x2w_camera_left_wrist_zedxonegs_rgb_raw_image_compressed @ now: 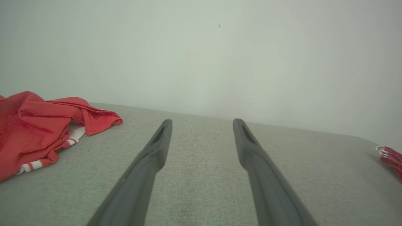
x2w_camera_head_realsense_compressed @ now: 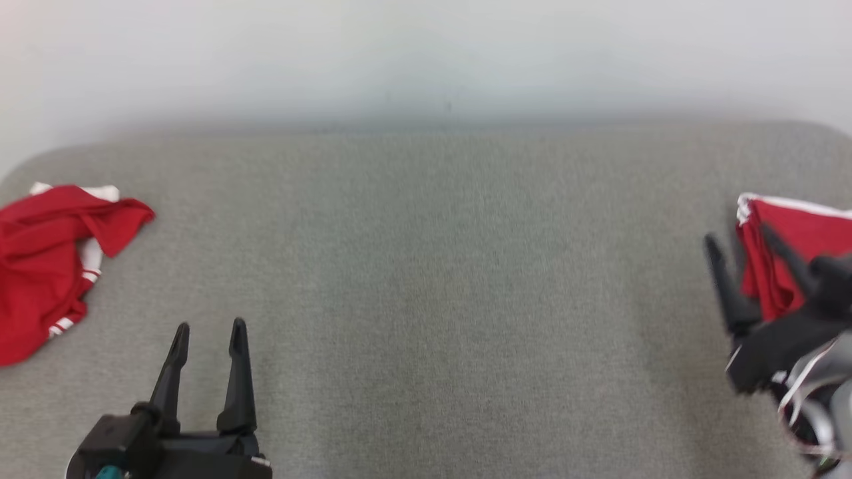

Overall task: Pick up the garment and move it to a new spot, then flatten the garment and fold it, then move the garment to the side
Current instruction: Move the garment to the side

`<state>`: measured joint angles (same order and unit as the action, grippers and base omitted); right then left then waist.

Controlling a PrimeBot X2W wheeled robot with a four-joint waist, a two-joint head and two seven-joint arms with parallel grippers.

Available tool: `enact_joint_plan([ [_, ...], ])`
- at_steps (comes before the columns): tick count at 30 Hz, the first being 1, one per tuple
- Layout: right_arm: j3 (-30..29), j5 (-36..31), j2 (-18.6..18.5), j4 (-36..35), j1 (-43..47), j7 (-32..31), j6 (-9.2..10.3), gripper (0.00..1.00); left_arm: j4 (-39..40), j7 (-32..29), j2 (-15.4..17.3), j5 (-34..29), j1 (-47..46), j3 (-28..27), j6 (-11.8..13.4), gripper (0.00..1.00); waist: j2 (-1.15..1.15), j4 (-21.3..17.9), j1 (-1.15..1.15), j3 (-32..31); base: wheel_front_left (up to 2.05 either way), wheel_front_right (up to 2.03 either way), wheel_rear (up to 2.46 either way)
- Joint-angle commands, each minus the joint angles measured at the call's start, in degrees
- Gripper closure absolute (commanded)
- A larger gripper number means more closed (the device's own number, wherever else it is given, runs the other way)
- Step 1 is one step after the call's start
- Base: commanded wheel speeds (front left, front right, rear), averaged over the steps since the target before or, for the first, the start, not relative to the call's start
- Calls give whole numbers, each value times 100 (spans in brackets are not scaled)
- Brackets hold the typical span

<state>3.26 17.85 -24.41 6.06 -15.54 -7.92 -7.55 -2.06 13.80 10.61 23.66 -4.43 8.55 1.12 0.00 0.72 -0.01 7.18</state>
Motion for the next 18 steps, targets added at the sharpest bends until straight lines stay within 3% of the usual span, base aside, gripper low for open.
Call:
enact_joint_plan([
  [1,-29,-35,89,-106,167,53,13,0,-4,45,-16,-39,106,-37,41,0,0,126,1,-473,0,0,0],
  [11,-360,-199,1376,-787,1437,311,13,0,-9,96,5,-18,666,-162,168,0,0,91,1,-944,0,0,0],
  [18,-722,-310,2025,-940,2009,572,13,0,0,134,-6,4,960,-219,-115,0,0,88,1,-1035,0,0,0],
])
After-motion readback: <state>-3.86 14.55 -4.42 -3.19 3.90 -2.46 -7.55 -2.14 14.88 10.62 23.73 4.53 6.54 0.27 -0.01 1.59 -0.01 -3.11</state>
